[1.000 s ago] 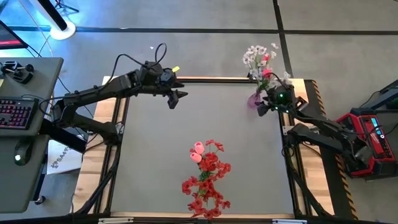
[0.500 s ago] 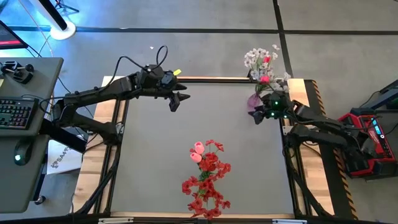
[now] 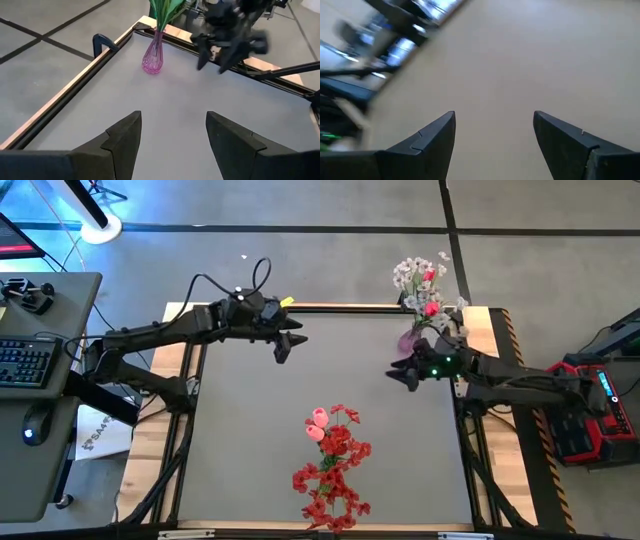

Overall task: Sort flowers into vase by color
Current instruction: Return to Home Position

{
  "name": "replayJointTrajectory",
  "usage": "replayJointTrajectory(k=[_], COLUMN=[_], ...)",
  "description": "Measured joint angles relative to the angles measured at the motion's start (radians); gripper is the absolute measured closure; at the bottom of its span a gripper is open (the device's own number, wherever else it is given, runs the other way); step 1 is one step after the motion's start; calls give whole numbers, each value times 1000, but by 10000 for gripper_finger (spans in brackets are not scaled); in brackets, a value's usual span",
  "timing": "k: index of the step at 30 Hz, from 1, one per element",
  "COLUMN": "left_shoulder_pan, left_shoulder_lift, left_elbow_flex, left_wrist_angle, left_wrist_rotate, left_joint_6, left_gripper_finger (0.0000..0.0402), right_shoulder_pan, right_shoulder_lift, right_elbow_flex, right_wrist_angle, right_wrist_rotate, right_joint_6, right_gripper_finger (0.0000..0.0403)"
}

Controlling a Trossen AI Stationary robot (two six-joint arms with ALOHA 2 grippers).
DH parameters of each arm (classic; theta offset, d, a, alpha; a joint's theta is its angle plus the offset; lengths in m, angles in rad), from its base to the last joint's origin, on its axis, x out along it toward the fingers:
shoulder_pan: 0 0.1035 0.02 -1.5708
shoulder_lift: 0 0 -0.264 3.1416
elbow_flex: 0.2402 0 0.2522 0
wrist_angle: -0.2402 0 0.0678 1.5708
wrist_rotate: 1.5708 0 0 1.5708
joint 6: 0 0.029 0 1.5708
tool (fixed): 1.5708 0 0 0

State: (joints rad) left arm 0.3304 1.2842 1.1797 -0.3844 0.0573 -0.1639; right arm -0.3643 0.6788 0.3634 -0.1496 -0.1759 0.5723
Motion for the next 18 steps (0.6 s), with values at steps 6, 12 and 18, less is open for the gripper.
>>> replayJointTrajectory(k=[6,12,18], left_shoulder_pan=[-10,-57,-70], left_shoulder_lift=[-8,-13,-51], left_elbow_flex=[-62,-90,-91], left_wrist_angle=[60,89,102], left_wrist_rotate=[17,27,24], left_joint_6=[-39,-99,-91], left_gripper_finger=[221,270,339], right_shoulder_pan=[99,177,222], right_shoulder_lift=[1,0,0], right_elbow_flex=[24,146,309], right_wrist_angle=[172,156,50], right_wrist_rotate=[0,-65,-72], right_joint_6=[50,-103,-220], right_gripper_finger=[187,261,355])
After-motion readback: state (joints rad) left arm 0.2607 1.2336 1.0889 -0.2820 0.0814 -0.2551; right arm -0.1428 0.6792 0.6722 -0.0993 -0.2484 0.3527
